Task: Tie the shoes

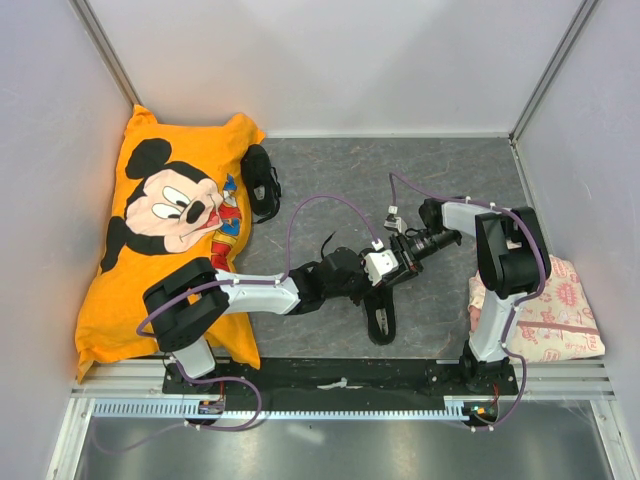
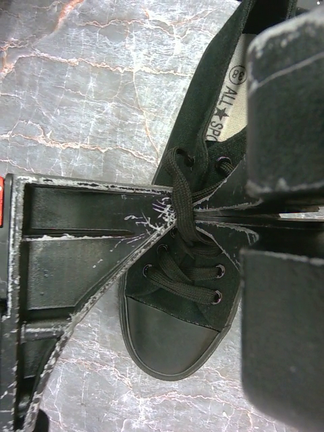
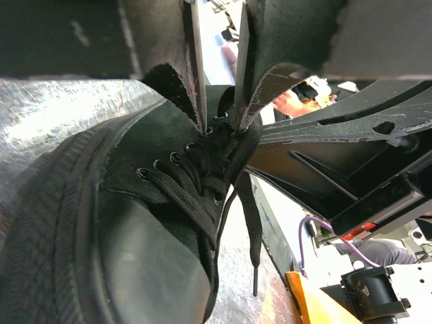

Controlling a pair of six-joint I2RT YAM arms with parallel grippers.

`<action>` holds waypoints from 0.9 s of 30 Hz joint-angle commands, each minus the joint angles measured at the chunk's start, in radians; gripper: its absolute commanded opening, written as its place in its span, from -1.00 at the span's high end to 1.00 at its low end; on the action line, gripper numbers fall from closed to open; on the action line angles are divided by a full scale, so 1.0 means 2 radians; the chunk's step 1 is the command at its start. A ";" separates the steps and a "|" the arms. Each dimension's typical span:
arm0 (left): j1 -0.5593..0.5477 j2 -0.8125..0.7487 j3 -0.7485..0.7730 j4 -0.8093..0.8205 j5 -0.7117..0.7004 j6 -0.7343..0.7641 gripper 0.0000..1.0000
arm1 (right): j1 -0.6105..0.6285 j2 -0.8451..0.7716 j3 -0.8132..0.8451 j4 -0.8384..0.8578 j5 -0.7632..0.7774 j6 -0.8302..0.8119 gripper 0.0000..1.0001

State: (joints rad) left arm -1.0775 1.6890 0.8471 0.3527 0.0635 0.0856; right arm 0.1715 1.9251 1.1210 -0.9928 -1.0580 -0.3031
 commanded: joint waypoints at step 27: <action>0.000 -0.019 0.023 -0.012 0.020 0.005 0.81 | 0.004 -0.023 0.009 0.026 -0.031 0.010 1.00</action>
State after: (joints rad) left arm -1.0729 1.6890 0.8474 0.3515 0.0875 0.0868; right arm 0.1741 1.9255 1.1229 -0.9661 -1.0863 -0.2661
